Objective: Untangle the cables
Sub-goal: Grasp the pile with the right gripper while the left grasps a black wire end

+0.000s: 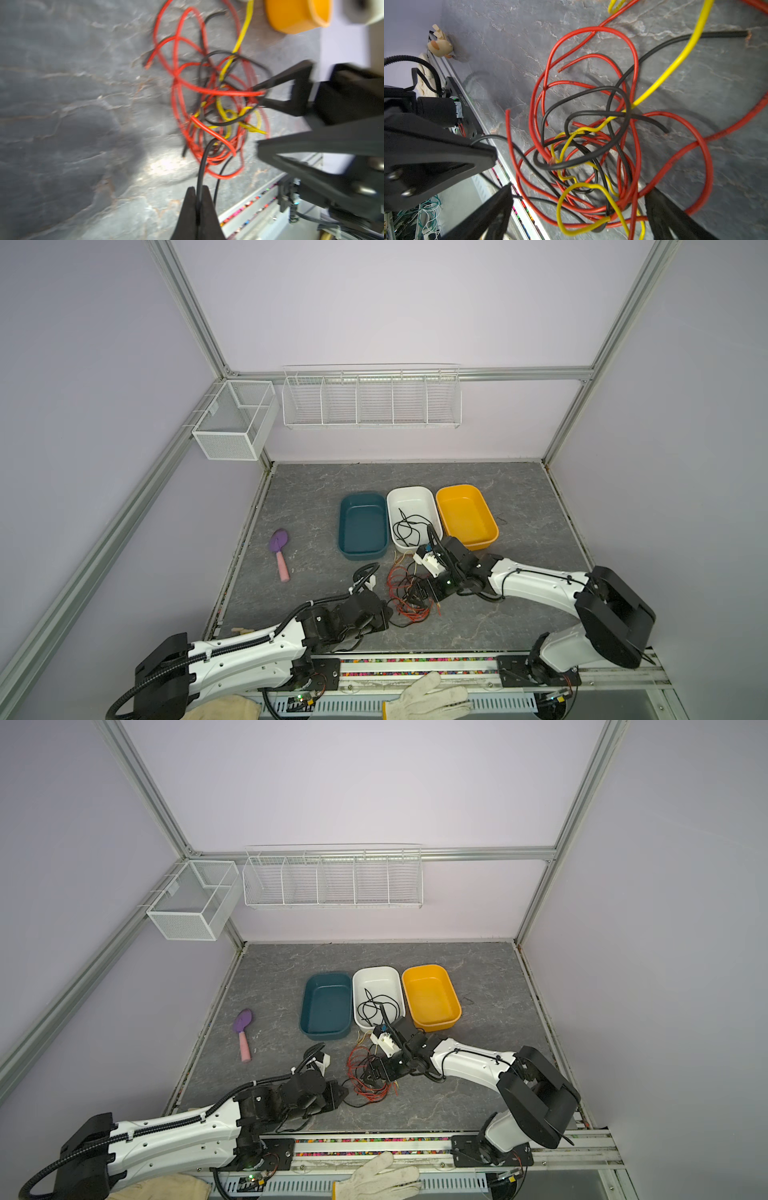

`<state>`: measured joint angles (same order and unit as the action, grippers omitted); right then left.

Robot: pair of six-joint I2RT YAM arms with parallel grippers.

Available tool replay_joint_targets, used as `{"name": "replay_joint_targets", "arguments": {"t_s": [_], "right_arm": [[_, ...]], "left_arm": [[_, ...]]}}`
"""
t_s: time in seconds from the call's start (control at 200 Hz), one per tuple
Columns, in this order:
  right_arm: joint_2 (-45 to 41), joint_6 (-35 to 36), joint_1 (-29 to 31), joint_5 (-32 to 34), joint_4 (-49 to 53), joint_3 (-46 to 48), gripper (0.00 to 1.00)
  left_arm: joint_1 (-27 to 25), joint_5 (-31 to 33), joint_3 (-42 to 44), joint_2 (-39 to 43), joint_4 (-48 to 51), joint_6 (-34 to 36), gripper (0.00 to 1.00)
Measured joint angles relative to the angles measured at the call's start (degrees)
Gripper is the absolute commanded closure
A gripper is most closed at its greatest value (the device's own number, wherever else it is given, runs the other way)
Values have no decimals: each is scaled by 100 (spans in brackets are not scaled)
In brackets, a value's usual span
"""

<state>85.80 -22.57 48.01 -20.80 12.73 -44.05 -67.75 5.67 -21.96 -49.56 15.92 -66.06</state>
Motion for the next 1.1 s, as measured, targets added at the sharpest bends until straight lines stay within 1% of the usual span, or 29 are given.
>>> {"name": "replay_joint_targets", "arguments": {"t_s": [0.145, 0.35, 0.82, 1.099], "right_arm": [[122, -39, 13, 48, -28, -11, 7], [308, -103, 15, 92, -70, -59, 11], [358, -133, 15, 195, -105, -107, 14], [433, -149, 15, 308, -105, -164, 14]], "left_arm": [[-72, -90, -358, 262, 160, 85, 100], [-162, -162, -866, 358, 619, 236, 100], [-245, -55, -2181, 658, 1958, 876, 100], [-247, 9, -2841, 697, 2479, 1178, 100]]}}
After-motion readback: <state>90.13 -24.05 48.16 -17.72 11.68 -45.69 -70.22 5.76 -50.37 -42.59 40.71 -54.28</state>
